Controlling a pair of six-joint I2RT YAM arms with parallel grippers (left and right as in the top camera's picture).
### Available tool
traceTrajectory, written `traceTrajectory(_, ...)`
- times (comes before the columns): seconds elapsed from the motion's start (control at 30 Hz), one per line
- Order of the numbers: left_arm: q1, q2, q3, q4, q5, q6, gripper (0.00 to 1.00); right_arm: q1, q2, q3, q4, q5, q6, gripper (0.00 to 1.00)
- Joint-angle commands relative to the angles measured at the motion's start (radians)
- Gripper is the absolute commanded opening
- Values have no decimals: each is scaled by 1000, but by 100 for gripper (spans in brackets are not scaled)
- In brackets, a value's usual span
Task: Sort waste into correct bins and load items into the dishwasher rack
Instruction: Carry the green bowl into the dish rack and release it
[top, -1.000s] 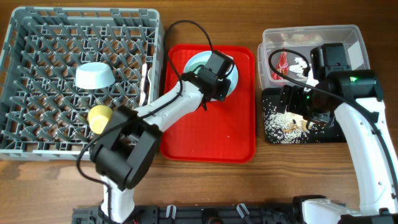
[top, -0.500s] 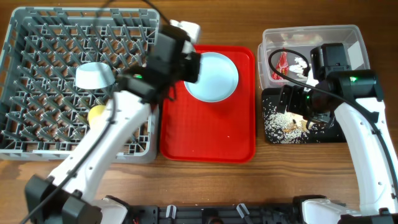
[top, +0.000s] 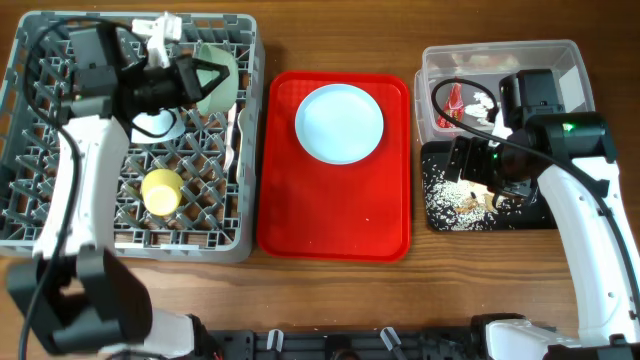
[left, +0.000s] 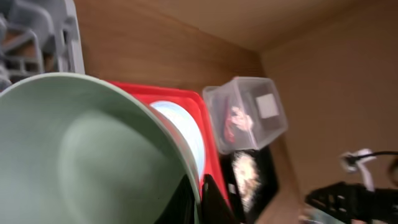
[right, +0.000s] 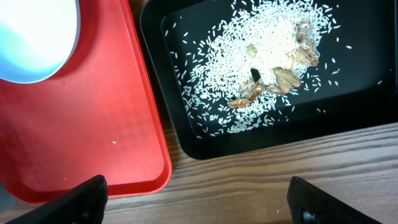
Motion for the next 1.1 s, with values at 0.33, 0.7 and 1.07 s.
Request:
traceTrajectory(0.33,172,264,1,6,270,-2,25,-2,-7,1,2,7,-15,93)
traceTrajectory(0.7,285,263,1,-29,272,-2,51,-2,-7,1,3,7,-14,93)
traceTrajectory(1.07,302,180,1,-57,311,-2,71,-2,-7,1,-2,7,-17,93)
